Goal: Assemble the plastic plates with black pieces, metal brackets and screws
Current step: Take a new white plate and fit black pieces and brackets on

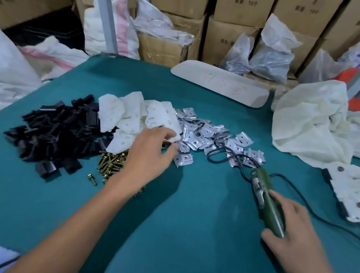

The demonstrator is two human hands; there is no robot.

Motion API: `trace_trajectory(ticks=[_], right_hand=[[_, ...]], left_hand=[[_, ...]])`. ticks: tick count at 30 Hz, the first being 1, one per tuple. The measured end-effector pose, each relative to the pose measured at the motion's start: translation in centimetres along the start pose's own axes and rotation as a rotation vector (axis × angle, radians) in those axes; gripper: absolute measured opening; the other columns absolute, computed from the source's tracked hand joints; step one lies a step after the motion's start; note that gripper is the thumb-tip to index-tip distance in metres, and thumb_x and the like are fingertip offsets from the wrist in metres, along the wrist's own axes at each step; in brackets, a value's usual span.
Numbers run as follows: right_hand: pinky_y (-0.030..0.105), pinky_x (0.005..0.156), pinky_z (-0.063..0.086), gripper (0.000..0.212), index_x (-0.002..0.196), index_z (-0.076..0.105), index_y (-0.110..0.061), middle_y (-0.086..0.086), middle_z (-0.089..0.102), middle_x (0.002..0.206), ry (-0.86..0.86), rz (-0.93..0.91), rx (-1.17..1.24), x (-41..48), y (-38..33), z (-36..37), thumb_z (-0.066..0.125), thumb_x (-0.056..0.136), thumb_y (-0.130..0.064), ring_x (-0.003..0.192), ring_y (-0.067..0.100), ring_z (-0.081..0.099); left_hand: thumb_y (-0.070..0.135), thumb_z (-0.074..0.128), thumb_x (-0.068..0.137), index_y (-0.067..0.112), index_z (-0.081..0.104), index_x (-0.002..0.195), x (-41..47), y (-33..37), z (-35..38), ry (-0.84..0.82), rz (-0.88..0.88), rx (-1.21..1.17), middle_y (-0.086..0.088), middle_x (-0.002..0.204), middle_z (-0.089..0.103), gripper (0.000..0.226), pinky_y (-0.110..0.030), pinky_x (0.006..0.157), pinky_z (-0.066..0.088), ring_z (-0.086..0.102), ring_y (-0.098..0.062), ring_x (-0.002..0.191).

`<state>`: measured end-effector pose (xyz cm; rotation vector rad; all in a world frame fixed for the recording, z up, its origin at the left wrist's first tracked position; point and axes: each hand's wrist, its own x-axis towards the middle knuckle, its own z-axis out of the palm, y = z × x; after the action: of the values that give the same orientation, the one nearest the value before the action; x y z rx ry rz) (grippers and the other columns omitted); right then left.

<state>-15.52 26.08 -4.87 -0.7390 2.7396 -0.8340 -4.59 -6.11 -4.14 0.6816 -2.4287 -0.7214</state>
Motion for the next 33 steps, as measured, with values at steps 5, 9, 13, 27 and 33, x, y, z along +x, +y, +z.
trace_trajectory(ticks=[5, 9, 13, 27, 33], right_hand=[[0.046, 0.102, 0.040, 0.081, 0.148, 0.048, -0.029, 0.009, 0.048, 0.140, 0.054, -0.007, -0.162, 0.5, 0.7, -1.2, 0.080, 0.077, -0.010, 0.123, 0.036, 0.048], [0.031, 0.110, 0.026, 0.065, 0.137, 0.058, -0.024, 0.009, 0.053, 0.137, 0.298, -0.180, -0.014, 0.7, -1.4, -0.1, 0.085, 0.079, -0.018, 0.129, 0.033, 0.045], [0.042, 0.106, 0.044, 0.047, 0.130, 0.062, -0.022, -0.004, 0.056, 0.127, 0.284, -0.365, 0.229, 2.3, -5.0, 3.3, 0.079, 0.086, -0.014, 0.122, 0.016, 0.052], [0.009, 0.072, 0.046, 0.023, 0.097, 0.067, -0.038, -0.015, 0.069, 0.092, 0.348, -0.198, 0.688, 4.5, -5.7, 7.6, 0.070, 0.095, -0.016, 0.079, 0.007, 0.062], [0.024, 0.065, 0.054, 0.014, 0.094, 0.072, -0.036, -0.011, 0.072, 0.091, 0.231, -0.134, 0.838, 4.6, -5.7, 6.9, 0.059, 0.099, -0.038, 0.077, 0.006, 0.065]], left_hand=[[0.011, 0.059, 0.087, 0.021, 0.048, 0.143, 4.1, -2.5, -0.9, -0.218, 0.076, 0.448, -0.004, 0.150, 0.046, 0.058, -0.045, 0.109, 0.030, 0.035, -0.027, 0.139], [0.001, 0.056, 0.083, 0.027, 0.046, 0.142, 5.4, -3.1, -0.4, -0.271, 0.202, 0.627, -0.001, 0.142, 0.052, 0.065, -0.039, 0.105, 0.030, 0.046, -0.025, 0.130], [0.001, 0.054, 0.086, 0.018, 0.058, 0.126, 5.8, -3.4, -0.3, -0.159, 0.289, 0.648, -0.005, 0.116, 0.063, 0.043, -0.036, 0.089, 0.038, 0.057, -0.028, 0.105], [0.023, 0.073, 0.091, 0.030, 0.071, 0.092, 2.9, 3.2, -5.7, 0.168, -0.067, -0.609, 0.017, 0.082, 0.074, 0.008, -0.021, 0.068, 0.055, 0.066, -0.002, 0.071], [0.017, 0.074, 0.088, 0.023, 0.071, 0.097, -6.3, 4.4, -0.4, -0.221, 0.378, -0.284, 0.009, 0.098, 0.069, 0.011, -0.034, 0.086, 0.052, 0.064, -0.011, 0.094]])
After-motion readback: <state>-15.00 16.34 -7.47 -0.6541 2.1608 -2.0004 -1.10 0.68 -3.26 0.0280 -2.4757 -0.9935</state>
